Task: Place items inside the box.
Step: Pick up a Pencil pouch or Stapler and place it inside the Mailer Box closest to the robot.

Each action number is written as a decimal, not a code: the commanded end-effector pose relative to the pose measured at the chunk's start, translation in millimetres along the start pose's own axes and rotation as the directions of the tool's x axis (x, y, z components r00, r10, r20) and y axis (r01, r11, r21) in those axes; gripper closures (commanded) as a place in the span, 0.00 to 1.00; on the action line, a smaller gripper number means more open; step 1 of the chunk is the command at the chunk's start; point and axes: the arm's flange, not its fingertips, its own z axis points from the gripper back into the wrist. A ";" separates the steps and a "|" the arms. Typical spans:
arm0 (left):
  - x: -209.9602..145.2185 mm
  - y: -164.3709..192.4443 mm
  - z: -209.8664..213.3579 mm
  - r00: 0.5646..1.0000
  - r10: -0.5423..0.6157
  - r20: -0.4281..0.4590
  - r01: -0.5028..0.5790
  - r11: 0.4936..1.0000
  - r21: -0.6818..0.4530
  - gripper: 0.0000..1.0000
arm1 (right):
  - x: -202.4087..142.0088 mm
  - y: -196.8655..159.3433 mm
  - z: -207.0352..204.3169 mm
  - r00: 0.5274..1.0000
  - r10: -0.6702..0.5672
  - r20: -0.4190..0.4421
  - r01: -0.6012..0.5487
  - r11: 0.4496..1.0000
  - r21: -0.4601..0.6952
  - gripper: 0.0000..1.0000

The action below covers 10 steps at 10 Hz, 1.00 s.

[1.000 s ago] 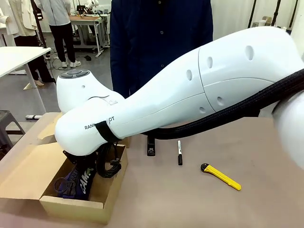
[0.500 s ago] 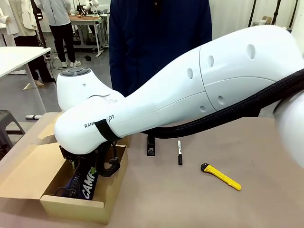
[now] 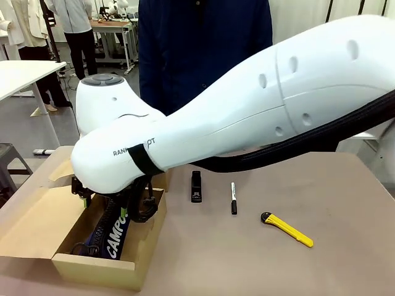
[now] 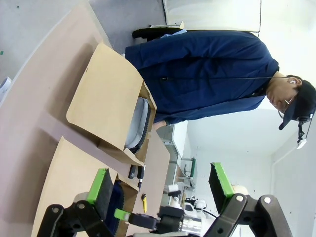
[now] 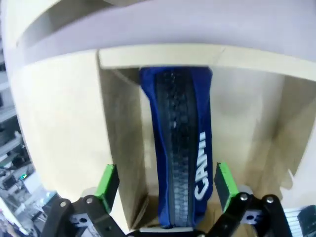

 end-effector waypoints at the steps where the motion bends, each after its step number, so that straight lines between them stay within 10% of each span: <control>1: -0.5 -1.6 0.5 1.000 -0.002 -0.001 0.002 1.000 -0.010 0.00 | -36.7 -35.4 44.5 0.990 0.143 -0.016 -0.142 0.988 0.068 0.00; 6: -0.5 -1.6 0.5 1.000 -0.002 -0.001 0.002 1.000 -0.010 0.00 | -25.9 -237.6 174.1 0.995 0.037 -0.089 -0.001 0.924 0.382 0.00; 10: -0.5 -1.6 0.5 1.000 -0.002 -0.001 0.002 1.000 -0.010 0.00 | -18.5 -446.2 207.9 0.994 0.078 -0.081 0.014 0.630 0.777 0.00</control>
